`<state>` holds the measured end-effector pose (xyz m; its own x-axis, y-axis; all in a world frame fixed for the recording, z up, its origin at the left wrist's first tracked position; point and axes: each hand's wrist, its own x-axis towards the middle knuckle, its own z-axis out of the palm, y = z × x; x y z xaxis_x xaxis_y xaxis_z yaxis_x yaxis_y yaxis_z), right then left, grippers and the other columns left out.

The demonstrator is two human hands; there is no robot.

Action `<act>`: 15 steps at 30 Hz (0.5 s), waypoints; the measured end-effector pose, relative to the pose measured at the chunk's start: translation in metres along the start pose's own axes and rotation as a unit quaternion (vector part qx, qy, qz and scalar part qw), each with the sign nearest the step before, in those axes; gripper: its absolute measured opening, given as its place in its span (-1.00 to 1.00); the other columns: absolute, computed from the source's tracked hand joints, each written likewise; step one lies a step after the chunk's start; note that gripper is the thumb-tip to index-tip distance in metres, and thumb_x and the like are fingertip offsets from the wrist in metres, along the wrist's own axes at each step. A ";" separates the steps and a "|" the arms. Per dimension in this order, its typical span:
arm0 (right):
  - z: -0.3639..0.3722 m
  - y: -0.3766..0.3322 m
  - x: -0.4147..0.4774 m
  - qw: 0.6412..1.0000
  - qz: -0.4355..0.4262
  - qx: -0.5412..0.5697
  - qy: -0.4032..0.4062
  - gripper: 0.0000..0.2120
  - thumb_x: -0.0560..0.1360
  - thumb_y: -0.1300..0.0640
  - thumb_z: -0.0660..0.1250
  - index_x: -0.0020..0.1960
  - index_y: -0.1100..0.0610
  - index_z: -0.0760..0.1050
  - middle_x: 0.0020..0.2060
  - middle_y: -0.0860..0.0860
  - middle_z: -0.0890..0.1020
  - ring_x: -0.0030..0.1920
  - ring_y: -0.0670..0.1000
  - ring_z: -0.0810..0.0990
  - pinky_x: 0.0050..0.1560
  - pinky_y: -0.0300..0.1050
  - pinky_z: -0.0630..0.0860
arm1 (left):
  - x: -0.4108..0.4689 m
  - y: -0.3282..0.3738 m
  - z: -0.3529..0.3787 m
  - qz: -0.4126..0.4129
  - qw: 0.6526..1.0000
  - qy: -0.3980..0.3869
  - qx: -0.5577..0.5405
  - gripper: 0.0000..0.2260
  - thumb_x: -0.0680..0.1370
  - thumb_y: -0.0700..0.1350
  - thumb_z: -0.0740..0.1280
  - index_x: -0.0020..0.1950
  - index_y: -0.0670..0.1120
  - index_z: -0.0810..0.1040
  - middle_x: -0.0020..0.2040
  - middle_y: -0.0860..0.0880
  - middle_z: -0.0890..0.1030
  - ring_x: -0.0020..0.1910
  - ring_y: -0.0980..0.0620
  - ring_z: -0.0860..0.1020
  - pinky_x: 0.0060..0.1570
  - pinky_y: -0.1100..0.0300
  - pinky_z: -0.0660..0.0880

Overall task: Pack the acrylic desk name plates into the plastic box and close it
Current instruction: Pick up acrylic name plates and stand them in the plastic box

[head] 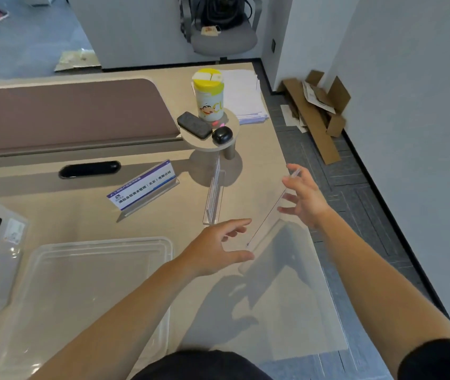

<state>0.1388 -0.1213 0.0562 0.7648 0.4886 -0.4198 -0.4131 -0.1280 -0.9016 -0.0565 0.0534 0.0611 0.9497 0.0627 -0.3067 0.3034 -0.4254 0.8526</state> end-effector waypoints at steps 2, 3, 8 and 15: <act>0.015 -0.015 -0.004 0.999 -0.015 -0.023 -0.030 -0.57 0.39 -0.11 0.46 0.23 -0.29 0.45 0.31 -0.02 0.43 0.29 0.24 0.46 0.11 0.25 0.58 | -0.015 -0.001 -0.008 -0.004 1.000 0.006 -0.028 -0.39 0.43 0.13 0.49 0.36 0.44 0.26 0.39 0.23 0.41 0.36 0.16 0.38 0.34 0.14 0.38; 0.023 -0.022 -0.005 0.998 -0.017 -0.028 -0.049 -0.59 0.41 -0.10 0.44 0.22 -0.31 0.46 0.31 -0.02 0.44 0.28 0.24 0.48 0.10 0.24 0.57 | -0.021 -0.001 -0.013 -0.014 0.999 0.002 -0.048 -0.37 0.41 0.15 0.49 0.34 0.49 0.23 0.45 0.21 0.35 0.41 0.12 0.34 0.37 0.09 0.36; 0.067 -0.035 -0.019 0.993 -0.017 0.013 -0.113 -0.60 0.43 -0.07 0.37 0.25 -0.25 0.44 0.24 0.00 0.55 0.22 0.23 0.55 0.10 0.29 0.56 | -0.043 -0.006 -0.030 -0.051 0.977 -0.015 -0.205 -0.18 0.28 0.22 0.51 0.39 0.43 0.10 0.56 0.00 0.19 0.52 -0.09 0.20 0.45 -0.18 0.23; 0.141 -0.051 -0.050 0.992 -0.065 -0.024 -0.104 -0.59 0.42 -0.10 0.42 0.26 -0.22 0.49 0.32 0.01 0.51 0.28 0.22 0.51 0.24 0.41 0.46 | -0.074 -0.009 -0.048 -0.057 0.968 -0.017 -0.242 -0.07 0.19 0.20 0.53 0.39 0.41 0.02 0.34 -0.07 0.38 0.25 -0.07 0.50 0.37 -0.17 0.36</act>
<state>0.0519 -0.0171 0.1373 0.6898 0.6704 -0.2733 -0.2902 -0.0898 -0.9527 -0.1262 0.0960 0.0965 0.9070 0.0517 -0.4181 0.4153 0.0561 0.9079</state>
